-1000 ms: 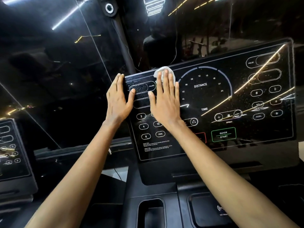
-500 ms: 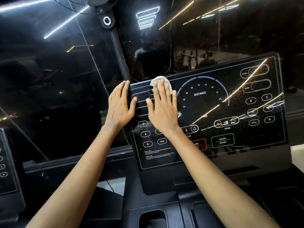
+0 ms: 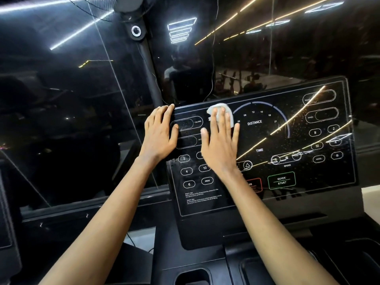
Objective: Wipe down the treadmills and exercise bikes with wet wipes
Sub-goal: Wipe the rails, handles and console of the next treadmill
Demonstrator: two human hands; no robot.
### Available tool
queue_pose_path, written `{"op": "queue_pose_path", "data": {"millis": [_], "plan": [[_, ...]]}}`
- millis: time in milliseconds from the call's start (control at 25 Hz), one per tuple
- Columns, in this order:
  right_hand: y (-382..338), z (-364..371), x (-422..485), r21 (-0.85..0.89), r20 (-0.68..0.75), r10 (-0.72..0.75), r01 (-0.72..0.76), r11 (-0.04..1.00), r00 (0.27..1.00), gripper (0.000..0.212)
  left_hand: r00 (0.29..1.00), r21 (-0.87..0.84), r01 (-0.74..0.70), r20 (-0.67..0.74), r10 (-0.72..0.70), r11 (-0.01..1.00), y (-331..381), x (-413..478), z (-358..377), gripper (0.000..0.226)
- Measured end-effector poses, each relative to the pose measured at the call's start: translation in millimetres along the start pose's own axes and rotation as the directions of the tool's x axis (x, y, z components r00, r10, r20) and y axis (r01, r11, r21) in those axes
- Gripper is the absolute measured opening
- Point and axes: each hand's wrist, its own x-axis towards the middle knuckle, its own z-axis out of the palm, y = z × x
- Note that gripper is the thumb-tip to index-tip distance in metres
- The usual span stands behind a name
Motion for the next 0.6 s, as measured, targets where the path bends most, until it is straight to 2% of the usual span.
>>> {"op": "queue_pose_path", "data": {"millis": [80,120,240,320,480,520,600], "plan": [[8.0,-4.1,11.8,0.021,-0.03,0.128,-0.127,0.992,0.991,0.067,1.0,0.013,-0.016,0.013,0.016,1.0,-2.0,-0.5,-1.7,0.059],[7.6,-5.2,15.4,0.022,-0.034,0.139,-0.138,0.99,0.99,0.068,1.0,0.02,-0.024,0.016,0.023,1.0,-2.4,-0.4,-2.6,0.059],[-7.4,-4.3,24.6,0.022,0.006,-0.073,0.073,0.997,0.997,0.068,0.999,0.035,-0.031,0.013,0.03,0.999,-0.2,1.5,-4.2,0.059],[-8.8,-4.7,28.0,-0.001,0.01,-0.13,0.13,0.992,0.991,0.066,0.999,0.039,-0.034,0.012,0.033,0.999,5.9,2.6,-4.3,0.059],[6.3,-3.9,-0.2,0.03,-0.012,0.172,-0.171,0.985,0.985,0.07,0.993,0.032,-0.106,0.052,0.104,0.994,22.1,9.1,-1.6,0.06],[4.9,-1.7,-14.2,0.049,0.002,0.192,-0.191,0.98,0.981,0.071,0.99,0.031,-0.126,0.067,0.124,0.992,26.0,12.6,-0.7,0.06],[1.2,3.3,-39.9,0.05,0.039,0.14,-0.142,0.989,0.989,0.072,0.984,0.038,-0.156,0.093,0.152,0.987,33.9,19.3,1.9,0.063]]}}
